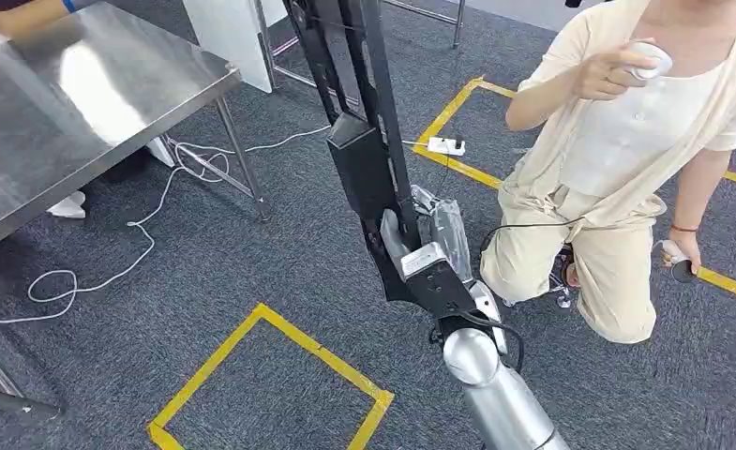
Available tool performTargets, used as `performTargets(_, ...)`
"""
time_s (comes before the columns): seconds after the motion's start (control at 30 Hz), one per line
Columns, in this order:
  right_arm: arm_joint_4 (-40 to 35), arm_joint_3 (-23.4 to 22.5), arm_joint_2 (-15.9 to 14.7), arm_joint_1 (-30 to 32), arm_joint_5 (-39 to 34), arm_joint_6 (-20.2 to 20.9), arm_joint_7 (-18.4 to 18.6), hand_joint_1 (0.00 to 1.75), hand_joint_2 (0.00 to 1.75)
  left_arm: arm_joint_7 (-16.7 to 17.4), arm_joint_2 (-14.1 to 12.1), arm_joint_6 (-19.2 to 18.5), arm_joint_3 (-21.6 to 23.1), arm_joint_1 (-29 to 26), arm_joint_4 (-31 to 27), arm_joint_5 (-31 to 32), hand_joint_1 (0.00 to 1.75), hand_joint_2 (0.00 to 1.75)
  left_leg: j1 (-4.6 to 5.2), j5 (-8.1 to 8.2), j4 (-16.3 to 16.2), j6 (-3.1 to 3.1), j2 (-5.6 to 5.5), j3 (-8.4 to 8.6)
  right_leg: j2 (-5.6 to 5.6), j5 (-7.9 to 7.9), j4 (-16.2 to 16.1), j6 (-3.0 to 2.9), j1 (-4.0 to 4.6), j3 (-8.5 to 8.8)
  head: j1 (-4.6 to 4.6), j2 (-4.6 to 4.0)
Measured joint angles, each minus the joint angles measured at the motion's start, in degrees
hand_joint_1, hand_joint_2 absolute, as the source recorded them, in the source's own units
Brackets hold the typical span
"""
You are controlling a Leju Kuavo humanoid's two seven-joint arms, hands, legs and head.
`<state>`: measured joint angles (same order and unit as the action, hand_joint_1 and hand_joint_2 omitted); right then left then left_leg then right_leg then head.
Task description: Take the parts from the cabinet and place them on the table.
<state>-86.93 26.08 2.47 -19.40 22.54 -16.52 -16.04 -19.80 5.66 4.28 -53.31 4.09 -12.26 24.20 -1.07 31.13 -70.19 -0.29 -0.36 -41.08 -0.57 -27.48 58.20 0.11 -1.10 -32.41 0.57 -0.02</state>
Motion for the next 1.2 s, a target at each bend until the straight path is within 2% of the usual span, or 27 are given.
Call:
performTargets(0.03, 0.00, 0.02, 0.00, 0.17, 0.04, 0.02, 0.04, 1.75, 1.75, 0.00, 0.00, -0.02, 0.00, -0.02, 0.00, 0.00, 0.00, 1.75, -0.02, 1.51, -4.24, -0.08, 0.12, -2.15, -0.61, -0.10, 0.01, -0.14, 0.14, 0.01, 0.02, 0.00)
performTargets(0.07, 0.00, 0.04, 0.00, 0.39, 0.09, 0.02, 0.11, 1.75, 1.75, 0.02, 0.00, -0.02, 0.00, -0.08, 0.00, 0.00, 0.00, 1.75, -0.04, 1.56, -6.27, -0.07, 0.15, -3.35, -1.12, -0.18, 0.02, -0.23, 0.27, 0.06, 0.02, 0.00)
performTargets(0.1, 0.00, 0.04, 0.00, 0.52, 0.13, 0.02, 0.15, 1.75, 1.75, 0.04, 0.00, -0.04, 0.00, -0.11, 0.00, 0.00, 0.00, 1.75, -0.04, 0.29, -5.09, 0.07, 0.20, -2.92, -1.67, -0.28, 0.02, -0.34, 0.40, 0.18, 0.02, 0.00)
performTargets(0.13, 0.00, 0.04, 0.00, 0.50, 0.17, 0.02, 0.31, 1.75, 1.75, 0.04, -0.02, -0.04, 0.00, -0.10, 0.00, 0.00, 0.00, 1.75, -0.03, -1.86, -1.72, 0.27, 0.29, -1.26, -2.14, -0.40, 0.02, -0.46, 0.46, 0.35, 0.02, 0.00)
performTargets(0.17, -0.02, 0.04, 0.07, 0.45, 0.39, 0.02, 0.48, 1.75, 1.75, 0.04, -0.06, -0.04, 0.00, -0.09, 0.00, 0.00, 0.00, 1.75, 0.01, -4.29, 3.13, 0.61, 0.59, 1.27, -2.60, -0.52, 0.02, -0.59, 0.57, 0.57, 0.02, 0.00)
performTargets(0.2, -0.13, 0.04, 0.15, 0.37, 0.54, 0.04, 0.59, 1.75, 1.75, 0.04, -0.13, -0.04, 0.00, -0.09, -0.02, 0.00, 0.00, 1.75, 0.18, -6.45, 8.15, 1.08, 1.89, 3.99, -2.92, -0.72, 0.01, -0.49, 0.69, 0.80, 0.02, 0.00)
performTargets(0.23, -0.26, 0.04, 0.28, 0.31, 0.74, 0.04, 0.70, 1.75, 1.75, 0.04, -0.20, -0.04, 0.00, 0.03, -0.02, 0.00, 0.00, 1.75, 0.82, -5.63, 10.64, 1.26, 4.18, 5.38, -3.29, -0.89, 0.01, -0.29, 1.01, 0.88, -0.04, 0.00)
performTargets(0.27, -0.35, 0.04, 0.28, 0.04, 1.07, 0.04, 0.87, 1.75, 1.75, 0.04, -0.24, -0.11, 0.00, 0.23, -0.02, 0.00, 0.00, 1.75, 1.11, -5.79, 10.98, 1.55, 3.69, 5.25, -3.68, -1.01, 0.07, -0.10, 1.42, 0.65, -0.04, 0.02)
performTargets(0.33, -0.37, 0.07, 0.39, -0.03, 1.97, 0.04, 1.53, 1.75, 1.75, 0.07, -0.28, -0.11, 0.00, 0.20, -0.02, 0.00, 0.00, 1.75, 1.48, -5.72, 10.99, 1.78, 2.53, 5.01, -4.69, -1.07, -0.14, 0.22, 1.18, 0.84, -0.02, 0.00)
performTargets(0.37, -0.39, 0.07, 0.50, -0.07, 2.29, 0.04, 1.75, 1.75, 1.75, 0.07, -0.31, -0.11, 0.00, 0.14, -0.02, 0.00, 0.00, 1.75, 1.54, -5.95, 11.37, 2.17, 1.88, 5.10, -5.21, -1.14, -0.28, 0.52, 1.24, 1.05, 0.13, 0.00)
performTargets(0.4, -0.53, 0.04, 0.57, -0.11, 2.47, 0.04, 1.92, 1.75, 1.75, 0.11, -0.24, -0.11, 0.00, 0.07, 0.00, -0.02, 0.00, 1.75, 0.60, -6.60, 12.47, 2.74, 1.38, 5.91, -4.87, -1.71, 0.20, 0.93, 1.90, 0.62, -0.07, 0.02)
performTargets(0.43, -0.55, 0.09, 0.55, -0.20, 2.54, 0.04, 1.97, 1.75, 1.75, 0.11, -0.22, -0.11, 0.00, 0.03, 0.00, 0.00, 0.00, 1.75, 0.83, -6.65, 12.85, 2.77, 0.97, 6.27, -2.49, -2.34, 1.74, 1.08, 1.11, 0.34, -0.15, 0.00)
performTargets(0.47, -0.61, 0.11, 0.55, -0.38, 2.58, 0.04, 1.94, 1.75, 1.75, 0.22, -0.22, -0.11, 0.00, 0.08, 0.00, -0.02, 0.00, 1.75, 0.64, -6.73, 12.81, 3.02, 0.49, 6.28, -0.73, -4.06, 5.51, 0.81, 1.12, -1.49, -0.18, 0.00)
performTargets(0.53, -0.59, 0.11, 0.28, -0.24, 2.82, 0.04, 2.01, 1.75, 1.75, 0.22, -0.24, -0.11, 0.00, 0.23, 0.00, -0.02, 0.00, 1.75, 0.62, -6.76, 12.79, 3.09, -0.80, 6.25, -0.06, -6.94, 13.89, 0.63, 0.72, -5.91, -0.53, 0.00)
performTargets(0.57, -0.57, 0.11, 0.20, -0.01, 3.28, -0.02, 2.18, 1.75, 1.75, 0.24, -0.24, -0.11, 0.00, 0.23, 0.00, -0.02, 0.00, 1.75, 0.62, -6.76, 12.73, 3.08, -1.53, 6.22, 0.05, -7.34, 16.51, 0.95, 0.58, -7.49, -0.50, 0.00)
performTargets(0.6, -0.55, 0.11, 0.11, 0.17, 3.78, -0.15, 2.45, 1.75, 1.75, 0.28, -0.22, -0.11, 0.00, 0.23, 0.00, -0.02, 0.00, 1.75, 0.59, -6.75, 12.71, 3.07, -1.93, 6.27, 0.06, -6.76, 16.39, 1.39, 0.42, -7.64, -0.59, 0.00)
performTargets(0.63, -0.55, 0.11, 0.07, 0.16, 4.09, -0.22, 2.62, 1.75, 1.75, 0.28, -0.22, -0.09, 0.00, 0.20, 0.00, -0.02, 0.00, 1.75, 0.56, -6.73, 12.65, 3.02, -2.43, 6.28, 0.07, -5.07, 13.67, 2.11, 0.17, -6.61, -0.57, 0.02)
performTargets(0.7, -0.55, 0.04, 0.04, -0.07, 4.00, -0.20, 3.15, 1.75, 1.75, 0.44, -0.09, -0.02, -0.02, 0.11, 0.00, -0.02, 0.00, 1.75, 0.31, -6.45, 12.17, 2.58, -3.24, 6.27, 0.13, -0.58, 3.60, 3.57, -0.46, -2.10, -0.57, 0.00)
performTargets(0.73, -0.55, 0.04, 0.04, -0.19, 3.73, -0.11, 3.26, 1.75, 1.75, 0.46, -0.07, 0.00, -0.02, 0.09, 0.00, -0.02, 0.00, 1.75, 0.31, -6.19, 11.81, 2.12, -3.43, 6.14, 0.48, -0.28, 0.58, 3.51, -0.80, -1.08, -0.61, 0.00)
performTargets(0.77, -0.48, 0.07, 0.15, -0.25, 3.34, 0.02, 3.56, 1.75, 1.75, 0.46, -0.15, 0.07, -0.04, 0.14, 0.00, -0.02, 0.00, 1.75, 0.65, -5.95, 11.49, 1.72, -3.65, 5.86, 0.82, -0.08, 0.32, 2.84, -0.38, -0.71, -0.68, 0.00)
performTargets(0.8, -0.46, 0.00, 0.24, -0.37, 3.04, 0.11, 3.87, 1.75, 1.75, 0.48, -0.15, 0.07, -0.04, 0.08, 0.00, -0.02, 0.00, 1.75, 0.62, -6.07, 11.60, 1.44, -3.60, 5.74, 0.78, 0.12, 0.45, 2.22, -0.35, -0.68, -0.53, 0.00)
performTargets(0.83, -0.46, -0.02, 0.24, -0.29, 2.86, 0.24, 4.00, 1.75, 1.75, 0.52, -0.22, 0.07, -0.04, 0.05, 0.00, -0.02, 0.00, 1.75, 0.53, -5.78, 11.39, 1.63, -3.47, 5.70, 0.80, 0.28, 0.22, 2.02, -0.64, -0.69, -0.41, 0.00)
performTargets(0.87, -0.46, -0.07, 0.24, -0.28, 2.58, 0.31, 4.07, 1.75, 1.75, 0.55, -0.20, 0.07, -0.07, -0.01, 0.00, -0.02, 0.00, 1.75, 0.51, -6.13, 11.49, 3.02, -3.39, 5.75, 0.91, 0.28, 0.23, 2.04, -0.49, -0.69, -0.48, 0.02)
performTargets(0.9, -0.46, -0.20, 0.24, -0.26, 2.51, 0.33, 4.07, 1.75, 1.75, 0.57, -0.13, 0.07, -0.07, -0.04, 0.02, 0.00, 0.00, 1.75, 0.51, -6.02, 11.55, 3.33, -3.30, 5.87, 0.97, 0.28, 0.23, 2.03, -0.34, -0.66, -0.37, 0.00)
performTargets(0.97, -0.46, -0.46, 0.20, -0.17, 2.34, 0.52, 4.04, 1.75, 1.75, 0.57, -0.13, 0.07, -0.07, -0.03, 0.00, 0.00, 0.00, 1.75, 0.44, -6.05, 11.72, 3.33, -3.07, 6.06, 1.14, 0.34, 0.24, 1.79, -0.16, -0.64, -0.35, 0.00)
performTargets(1.13, -0.81, -1.16, -0.70, 1.92, 1.75, 0.50, 3.26, 1.75, 1.75, 0.11, -0.13, -0.31, -0.07, -0.04, 0.00, 0.13, 0.00, 1.75, 0.42, -6.09, 12.11, 3.24, -2.89, 6.30, 1.20, 0.25, 0.27, 1.64, 0.04, -0.60, -0.37, 0.00)
performTargets(1.2, -0.98, -1.44, -0.94, 2.45, 1.64, 0.46, 3.08, 1.75, 1.75, 0.04, -0.13, -0.39, -0.07, -0.04, 0.00, 0.26, 0.00, 1.75, 0.41, -6.11, 12.13, 2.89, -2.85, 6.31, 1.23, 0.22, 0.29, 1.59, 0.13, -0.62, -0.37, 0.00)
